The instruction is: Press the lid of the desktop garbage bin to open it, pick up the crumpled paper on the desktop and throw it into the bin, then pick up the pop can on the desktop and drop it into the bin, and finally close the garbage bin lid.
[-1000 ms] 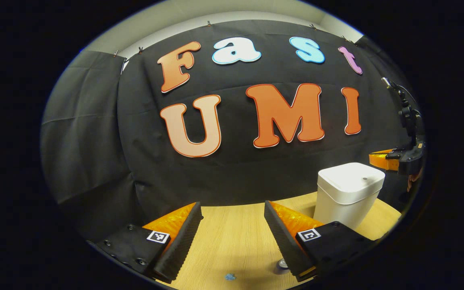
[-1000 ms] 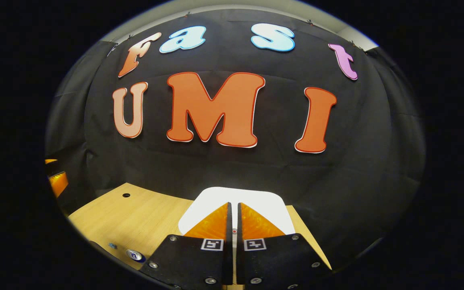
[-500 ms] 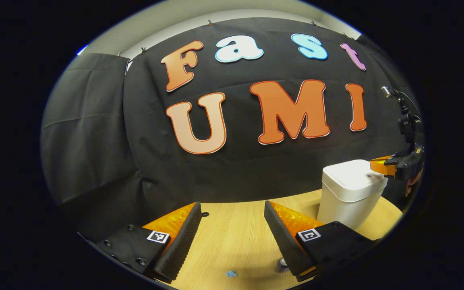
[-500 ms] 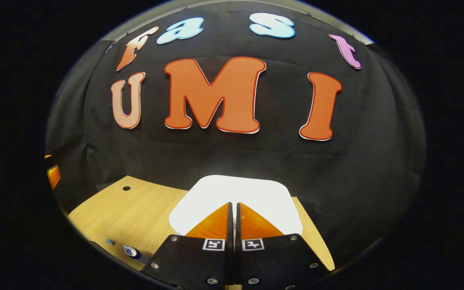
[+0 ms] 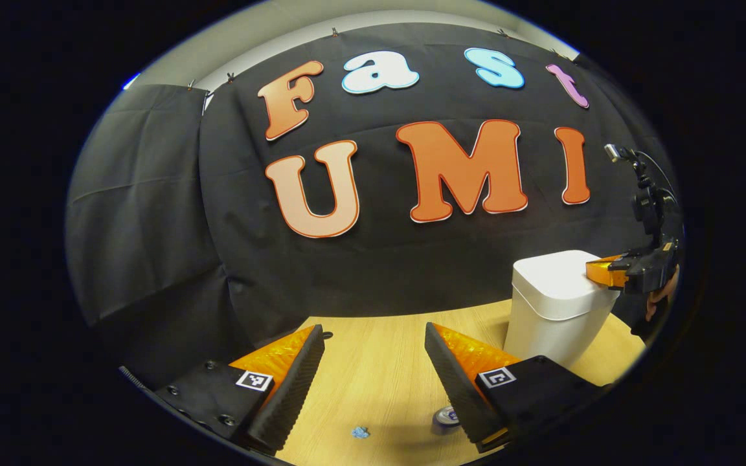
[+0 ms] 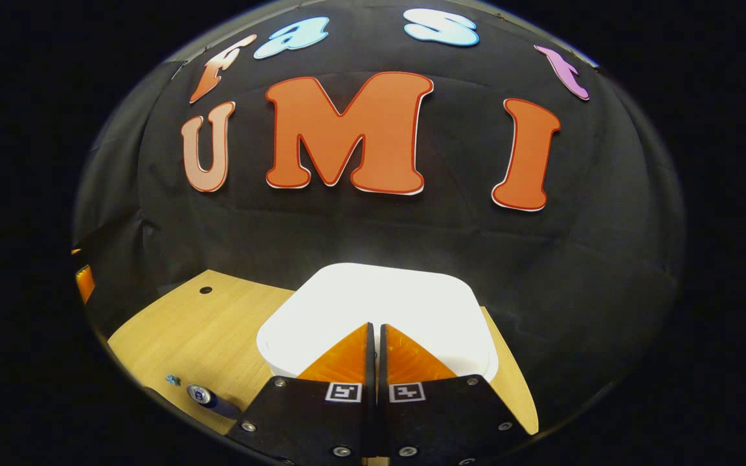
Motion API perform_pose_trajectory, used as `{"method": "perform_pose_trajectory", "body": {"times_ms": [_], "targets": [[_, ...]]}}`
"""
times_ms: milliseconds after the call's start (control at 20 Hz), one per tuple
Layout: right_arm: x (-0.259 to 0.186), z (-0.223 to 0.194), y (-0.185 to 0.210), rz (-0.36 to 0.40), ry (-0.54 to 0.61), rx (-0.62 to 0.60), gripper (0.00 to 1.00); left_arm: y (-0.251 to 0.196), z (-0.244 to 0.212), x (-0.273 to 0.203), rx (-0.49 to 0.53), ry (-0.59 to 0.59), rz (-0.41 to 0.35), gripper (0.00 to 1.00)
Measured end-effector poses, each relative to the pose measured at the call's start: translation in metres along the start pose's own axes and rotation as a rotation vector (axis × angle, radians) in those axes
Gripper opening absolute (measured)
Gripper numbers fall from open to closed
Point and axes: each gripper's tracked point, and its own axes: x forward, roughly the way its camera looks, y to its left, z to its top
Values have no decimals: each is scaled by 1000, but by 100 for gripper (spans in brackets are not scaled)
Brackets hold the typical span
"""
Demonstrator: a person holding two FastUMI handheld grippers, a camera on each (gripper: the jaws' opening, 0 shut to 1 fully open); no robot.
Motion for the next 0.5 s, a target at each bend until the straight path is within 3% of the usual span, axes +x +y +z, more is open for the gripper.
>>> {"method": "perform_pose_trajectory", "body": {"times_ms": [200, 500], "targets": [[0, -5, 1, 9, 13, 54, 1, -8, 5, 2, 10, -8, -9, 99], [-3, 9, 5, 17, -13, 35, 1, -11, 5, 9, -3, -14, -48, 96]]}}
